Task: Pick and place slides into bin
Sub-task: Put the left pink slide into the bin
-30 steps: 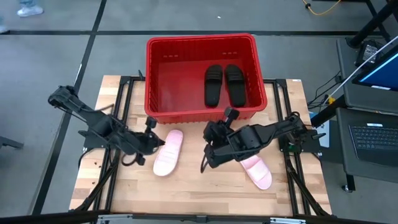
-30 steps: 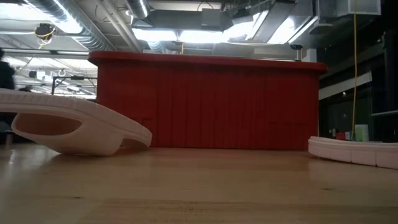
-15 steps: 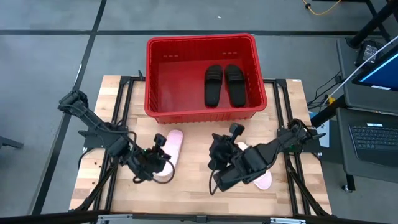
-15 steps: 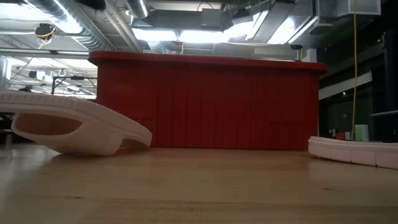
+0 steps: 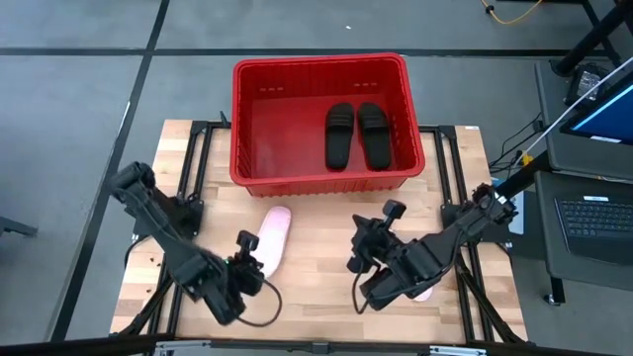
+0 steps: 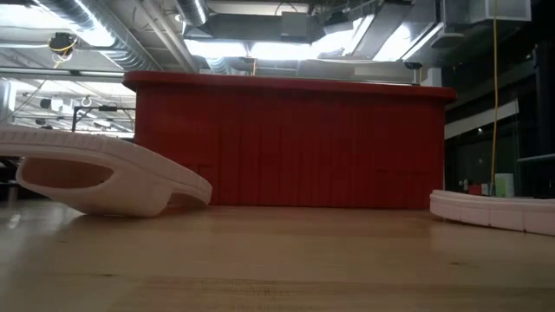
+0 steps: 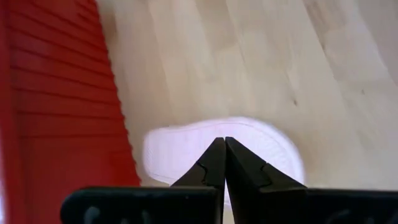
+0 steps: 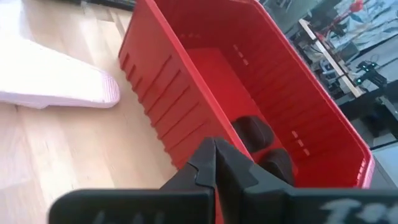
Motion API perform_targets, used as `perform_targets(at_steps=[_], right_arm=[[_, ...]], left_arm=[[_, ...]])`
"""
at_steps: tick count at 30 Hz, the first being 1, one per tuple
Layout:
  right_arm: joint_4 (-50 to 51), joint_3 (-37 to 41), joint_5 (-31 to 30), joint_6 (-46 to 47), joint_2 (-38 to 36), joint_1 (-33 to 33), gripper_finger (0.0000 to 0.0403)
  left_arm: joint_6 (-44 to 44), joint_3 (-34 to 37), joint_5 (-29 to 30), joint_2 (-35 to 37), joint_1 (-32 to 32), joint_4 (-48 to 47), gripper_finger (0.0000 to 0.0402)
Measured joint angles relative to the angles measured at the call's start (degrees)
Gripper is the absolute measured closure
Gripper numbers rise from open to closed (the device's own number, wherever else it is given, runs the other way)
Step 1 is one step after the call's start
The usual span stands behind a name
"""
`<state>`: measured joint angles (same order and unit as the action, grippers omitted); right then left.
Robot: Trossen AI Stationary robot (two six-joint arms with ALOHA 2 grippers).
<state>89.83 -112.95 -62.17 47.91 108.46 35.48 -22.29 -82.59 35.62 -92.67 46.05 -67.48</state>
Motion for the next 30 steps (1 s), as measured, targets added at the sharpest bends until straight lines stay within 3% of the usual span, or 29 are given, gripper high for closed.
perform_targets(at_steps=[10, 18, 21, 25, 30], right_arm=[[-0.58, 13.91, -0.04, 4.66, -9.11, 0.09, 0.0393], [-4.77, 22.17, -0.29, 4.32, -15.99, 0.09, 0.0393], [-6.63, 24.70, -0.50, 4.20, -17.71, 0.08, 0.0390], [-7.79, 27.07, -0.49, 4.27, -19.14, 0.09, 0.0397], [-8.11, 28.87, -0.48, 4.14, -19.35, 0.07, 0.0395]], left_arm=[[-16.37, -19.21, -1.85, -13.36, 3.96, -11.39, 0.0400], [-26.46, -34.21, -10.08, -22.58, 4.50, -22.79, 0.0400], [-27.75, -38.02, -10.13, -24.73, 4.50, -22.54, 0.0401], [-35.80, -41.45, -11.18, -26.50, 5.12, -22.56, 0.0400], [-35.05, -41.52, -11.38, -27.67, 6.05, -22.54, 0.0401]])
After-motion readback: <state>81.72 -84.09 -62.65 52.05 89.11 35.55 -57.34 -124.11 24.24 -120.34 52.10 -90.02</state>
